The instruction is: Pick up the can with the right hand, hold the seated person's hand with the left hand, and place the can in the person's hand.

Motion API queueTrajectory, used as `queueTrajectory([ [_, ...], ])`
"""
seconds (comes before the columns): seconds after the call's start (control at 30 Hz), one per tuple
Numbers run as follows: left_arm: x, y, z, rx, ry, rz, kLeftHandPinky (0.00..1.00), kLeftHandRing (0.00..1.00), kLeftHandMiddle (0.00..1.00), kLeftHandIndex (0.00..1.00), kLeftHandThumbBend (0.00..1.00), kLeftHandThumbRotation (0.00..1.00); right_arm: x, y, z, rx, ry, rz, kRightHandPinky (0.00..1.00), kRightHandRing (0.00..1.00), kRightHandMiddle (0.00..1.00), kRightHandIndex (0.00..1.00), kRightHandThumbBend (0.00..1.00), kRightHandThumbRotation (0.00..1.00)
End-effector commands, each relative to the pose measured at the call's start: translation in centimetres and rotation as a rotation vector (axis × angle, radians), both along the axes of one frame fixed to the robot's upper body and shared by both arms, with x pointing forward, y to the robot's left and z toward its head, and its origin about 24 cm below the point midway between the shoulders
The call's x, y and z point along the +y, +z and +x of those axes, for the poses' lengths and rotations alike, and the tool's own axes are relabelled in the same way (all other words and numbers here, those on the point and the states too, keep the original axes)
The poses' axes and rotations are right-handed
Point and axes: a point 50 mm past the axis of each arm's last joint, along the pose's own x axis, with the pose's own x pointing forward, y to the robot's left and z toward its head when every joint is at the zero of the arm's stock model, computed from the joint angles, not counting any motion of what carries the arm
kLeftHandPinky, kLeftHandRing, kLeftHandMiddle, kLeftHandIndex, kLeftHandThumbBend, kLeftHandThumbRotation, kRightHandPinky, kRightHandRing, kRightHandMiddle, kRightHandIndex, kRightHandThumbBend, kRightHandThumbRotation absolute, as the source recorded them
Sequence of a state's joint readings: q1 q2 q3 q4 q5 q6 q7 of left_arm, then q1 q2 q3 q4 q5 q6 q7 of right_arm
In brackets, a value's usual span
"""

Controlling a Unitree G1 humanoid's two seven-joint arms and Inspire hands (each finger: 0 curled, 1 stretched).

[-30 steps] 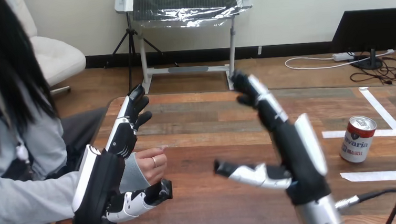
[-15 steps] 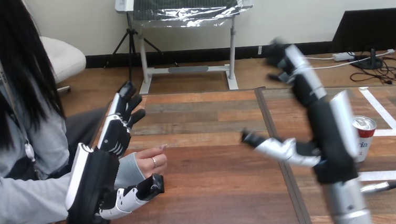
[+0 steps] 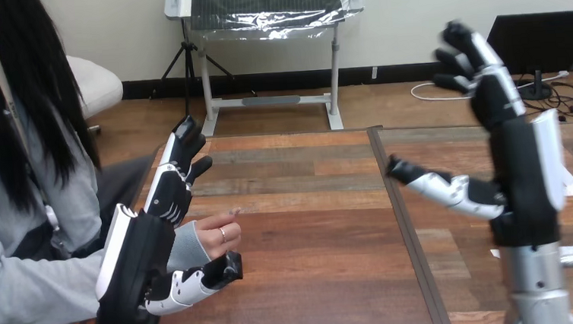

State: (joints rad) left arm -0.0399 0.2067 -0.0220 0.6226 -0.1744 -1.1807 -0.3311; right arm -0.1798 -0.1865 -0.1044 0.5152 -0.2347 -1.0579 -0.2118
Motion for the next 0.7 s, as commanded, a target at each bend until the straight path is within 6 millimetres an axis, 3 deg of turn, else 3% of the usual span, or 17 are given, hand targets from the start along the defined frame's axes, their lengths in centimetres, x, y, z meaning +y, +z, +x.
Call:
queueTrajectory([
  [0.0, -0.4, 2.1, 1.2, -0.099, -0.024, -0.008, 0.93, 0.98, 1.00, 0.99, 1.00, 0.67, -0.7, 2.2, 1.4, -0.082, -0.029, 0.020, 0.76, 0.87, 0.90, 0.90, 1.00, 0.46],
  [0.67, -0.6, 1.8, 1.0, -0.085, -0.032, -0.006, 0.95, 0.99, 1.00, 1.00, 1.00, 0.64, -3.4, 2.3, 1.5, -0.059, -0.111, 0.015, 0.83, 0.89, 0.91, 0.93, 1.00, 0.49],
])
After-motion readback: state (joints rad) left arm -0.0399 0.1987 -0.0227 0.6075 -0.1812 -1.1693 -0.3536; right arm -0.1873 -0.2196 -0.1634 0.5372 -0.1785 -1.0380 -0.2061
